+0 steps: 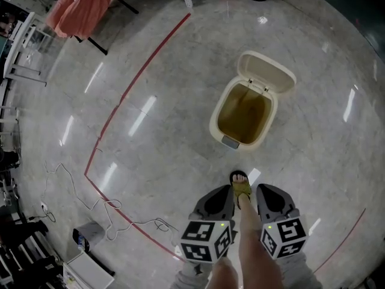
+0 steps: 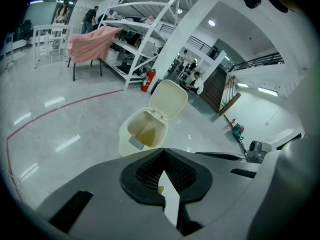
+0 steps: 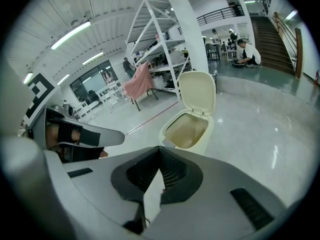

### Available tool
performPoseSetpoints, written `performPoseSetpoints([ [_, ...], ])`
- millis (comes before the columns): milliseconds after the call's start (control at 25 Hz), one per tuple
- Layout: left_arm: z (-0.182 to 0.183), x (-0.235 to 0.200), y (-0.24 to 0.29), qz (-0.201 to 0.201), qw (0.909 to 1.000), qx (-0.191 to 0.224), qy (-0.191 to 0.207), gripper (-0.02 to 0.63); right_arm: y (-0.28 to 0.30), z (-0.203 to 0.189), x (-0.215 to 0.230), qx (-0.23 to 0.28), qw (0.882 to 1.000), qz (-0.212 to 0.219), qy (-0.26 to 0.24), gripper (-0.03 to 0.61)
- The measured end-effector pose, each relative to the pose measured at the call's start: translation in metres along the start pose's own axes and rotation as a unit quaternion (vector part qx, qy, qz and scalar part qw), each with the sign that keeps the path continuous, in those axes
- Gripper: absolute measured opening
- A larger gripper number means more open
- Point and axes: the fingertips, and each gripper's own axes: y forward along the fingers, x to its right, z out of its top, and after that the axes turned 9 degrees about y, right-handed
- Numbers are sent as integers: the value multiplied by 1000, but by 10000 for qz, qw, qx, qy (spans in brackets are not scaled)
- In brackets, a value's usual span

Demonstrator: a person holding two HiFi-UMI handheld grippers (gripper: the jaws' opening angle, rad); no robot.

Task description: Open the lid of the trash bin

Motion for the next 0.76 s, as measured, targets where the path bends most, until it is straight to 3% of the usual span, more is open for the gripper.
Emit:
performPoseSetpoints([
  [760,5,9,0,9,10000,78,-51,6,-12,13,2,134,9999,-8,-81,-3],
])
